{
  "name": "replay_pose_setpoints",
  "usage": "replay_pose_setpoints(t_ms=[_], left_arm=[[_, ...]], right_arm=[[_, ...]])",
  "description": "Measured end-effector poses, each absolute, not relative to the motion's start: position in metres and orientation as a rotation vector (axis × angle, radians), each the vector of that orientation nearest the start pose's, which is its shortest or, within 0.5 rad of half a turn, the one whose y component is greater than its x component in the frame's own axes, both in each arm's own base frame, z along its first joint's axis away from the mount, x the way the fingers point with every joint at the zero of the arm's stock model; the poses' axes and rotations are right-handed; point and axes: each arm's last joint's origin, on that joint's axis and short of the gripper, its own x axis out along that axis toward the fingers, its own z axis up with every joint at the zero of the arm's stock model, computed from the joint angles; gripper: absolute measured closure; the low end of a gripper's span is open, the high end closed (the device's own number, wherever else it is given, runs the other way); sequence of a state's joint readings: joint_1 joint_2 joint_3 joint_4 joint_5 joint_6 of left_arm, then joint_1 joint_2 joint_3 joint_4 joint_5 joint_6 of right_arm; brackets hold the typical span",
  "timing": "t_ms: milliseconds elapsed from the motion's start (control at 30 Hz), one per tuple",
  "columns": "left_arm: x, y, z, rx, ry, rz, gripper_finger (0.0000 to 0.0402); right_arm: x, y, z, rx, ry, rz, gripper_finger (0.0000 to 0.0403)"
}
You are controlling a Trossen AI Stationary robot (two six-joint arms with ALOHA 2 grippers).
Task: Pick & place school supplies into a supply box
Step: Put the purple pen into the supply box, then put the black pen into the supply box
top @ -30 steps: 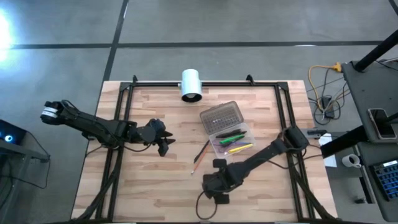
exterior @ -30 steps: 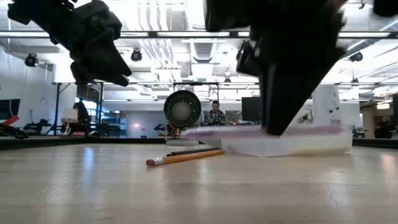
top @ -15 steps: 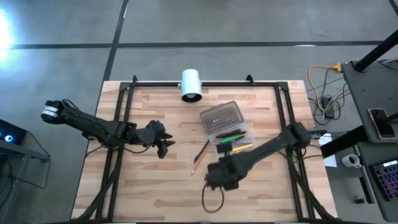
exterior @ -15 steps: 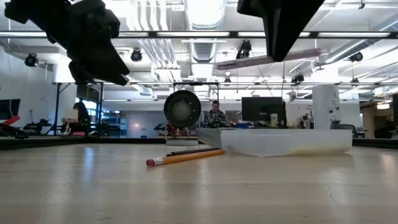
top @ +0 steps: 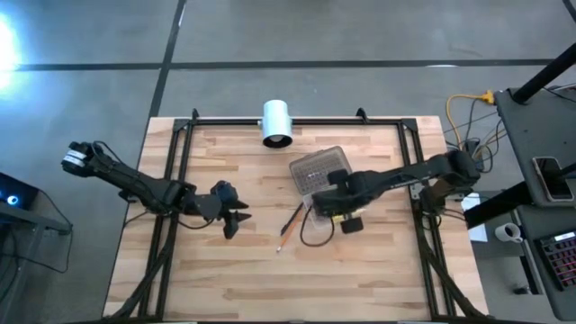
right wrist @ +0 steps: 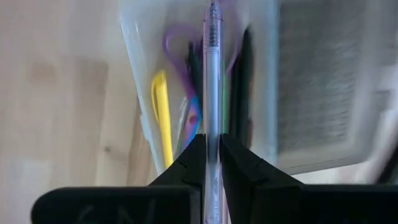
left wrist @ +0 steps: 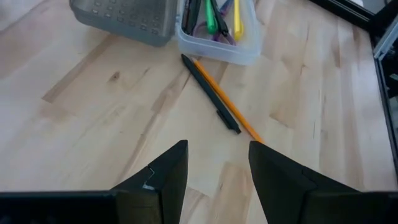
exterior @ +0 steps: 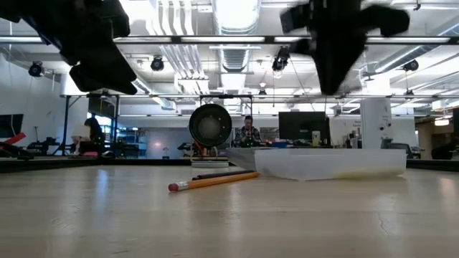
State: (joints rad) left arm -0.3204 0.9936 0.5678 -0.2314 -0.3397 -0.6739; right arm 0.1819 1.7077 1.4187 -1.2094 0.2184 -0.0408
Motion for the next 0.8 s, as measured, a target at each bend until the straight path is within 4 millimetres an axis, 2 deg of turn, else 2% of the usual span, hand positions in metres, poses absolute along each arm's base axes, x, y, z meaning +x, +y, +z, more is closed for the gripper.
replay_pose_setpoints(t_ms=[233, 400, 500, 633, 800], left_arm=[[0.197, -0.047, 0.217, -0.436, 0.583, 0.269, 0.0247], [0.207, -0.042, 0.208, -0.448, 0.618, 0.285, 0.0247], [0.216, -0.042, 0.207, -0.446, 0.642, 0.294, 0.0247], [0.236, -0.042, 0.214, -0.452, 0.643, 0.309, 0.0246], [0.272, -0.039, 0.216, -0.480, 0.673, 0.364, 0.0234]], right_arm=[[0.304, 0.031, 0.220, -0.345, 1.528, 0.086, 0.0380], [0.303, 0.025, 0.203, -0.260, 1.529, 0.130, 0.0372], [0.301, 0.026, 0.197, -0.258, 1.525, 0.135, 0.0343], [0.298, 0.024, 0.193, -0.258, 1.544, 0.133, 0.0284], [0.296, 0.025, 0.205, -0.270, 1.501, 0.113, 0.0219]])
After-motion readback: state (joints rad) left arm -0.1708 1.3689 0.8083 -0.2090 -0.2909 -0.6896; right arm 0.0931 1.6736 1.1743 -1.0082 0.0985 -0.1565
